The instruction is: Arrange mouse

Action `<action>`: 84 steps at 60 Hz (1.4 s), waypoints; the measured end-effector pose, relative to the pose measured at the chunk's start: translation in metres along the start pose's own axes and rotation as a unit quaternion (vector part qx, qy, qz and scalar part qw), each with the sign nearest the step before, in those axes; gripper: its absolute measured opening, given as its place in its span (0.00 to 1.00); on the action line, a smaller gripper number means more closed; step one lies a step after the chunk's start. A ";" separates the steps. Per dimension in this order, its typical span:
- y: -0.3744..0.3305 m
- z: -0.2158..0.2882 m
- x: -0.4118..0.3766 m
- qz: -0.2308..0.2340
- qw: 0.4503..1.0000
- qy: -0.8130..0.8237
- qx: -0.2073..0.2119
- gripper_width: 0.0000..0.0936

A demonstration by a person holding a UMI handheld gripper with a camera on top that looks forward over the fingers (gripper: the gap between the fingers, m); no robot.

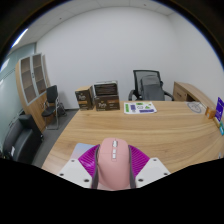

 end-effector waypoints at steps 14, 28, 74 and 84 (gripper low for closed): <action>0.045 -0.041 -0.063 -0.041 0.998 -0.010 -0.048 0.45; 0.066 -0.070 -0.067 -0.056 0.994 -0.031 -0.086 0.46; -0.066 -0.056 -0.082 -0.008 0.998 -0.007 -0.066 0.89; -0.164 -0.073 -0.076 0.018 0.999 -0.008 -0.043 0.89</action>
Point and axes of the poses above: the point between the fingertips, and its own axes, seen from behind it with the camera up: x to the right, z up, y forward, the way the camera looks, the point moved 10 cm from there along -y, backward, against the way the camera looks, and after that the axes turned 4 degrees about -z, right-handed, at the moved point
